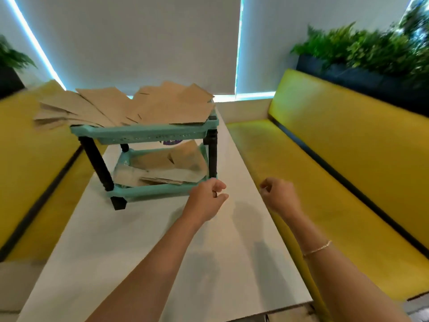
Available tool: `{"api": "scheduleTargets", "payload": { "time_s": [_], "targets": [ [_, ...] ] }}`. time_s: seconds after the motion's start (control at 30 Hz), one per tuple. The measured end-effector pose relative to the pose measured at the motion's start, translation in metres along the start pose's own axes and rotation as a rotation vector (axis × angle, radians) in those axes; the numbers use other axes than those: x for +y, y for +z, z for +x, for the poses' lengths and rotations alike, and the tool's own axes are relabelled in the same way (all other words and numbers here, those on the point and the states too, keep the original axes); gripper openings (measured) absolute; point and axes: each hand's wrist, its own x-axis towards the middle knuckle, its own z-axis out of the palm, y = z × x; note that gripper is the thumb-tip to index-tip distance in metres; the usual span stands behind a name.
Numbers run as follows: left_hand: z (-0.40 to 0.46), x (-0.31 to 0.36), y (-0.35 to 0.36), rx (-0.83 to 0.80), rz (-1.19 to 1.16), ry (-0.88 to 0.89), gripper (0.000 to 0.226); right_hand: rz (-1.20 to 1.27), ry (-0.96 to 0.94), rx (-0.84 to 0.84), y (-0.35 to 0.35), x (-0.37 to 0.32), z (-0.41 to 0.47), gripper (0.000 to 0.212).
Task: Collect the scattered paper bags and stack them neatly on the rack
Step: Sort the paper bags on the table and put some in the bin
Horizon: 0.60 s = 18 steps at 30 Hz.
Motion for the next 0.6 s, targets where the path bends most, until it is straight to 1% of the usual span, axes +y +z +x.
{"api": "scheduleTargets", "payload": {
  "time_s": [0.2, 0.3, 0.4, 0.47, 0.53, 0.6],
  "targets": [
    [0.0, -0.007, -0.078, 0.016, 0.046, 0.117, 0.018, 0.003, -0.078, 0.119, -0.007, -0.093, -0.008, 0.02],
    [0.004, -0.009, -0.115, 0.073, 0.051, 0.173, 0.008, 0.025, -0.119, 0.203, -0.019, -0.132, -0.006, 0.023],
    [0.009, -0.009, -0.146, 0.137, 0.043, 0.22, 0.008, 0.079, -0.138, 0.263, -0.035, -0.164, 0.0, 0.028],
    [0.014, -0.009, -0.163, 0.171, 0.039, 0.238, 0.01, -0.029, -0.198, 0.236, -0.042, -0.179, 0.008, 0.04],
    [0.019, -0.008, -0.179, 0.199, 0.037, 0.252, 0.012, -0.248, -0.273, 0.148, -0.046, -0.191, 0.017, 0.058],
    [0.025, -0.008, -0.193, 0.233, 0.043, 0.271, 0.014, -0.457, -0.319, 0.054, -0.045, -0.201, 0.026, 0.07]
  ]
}}
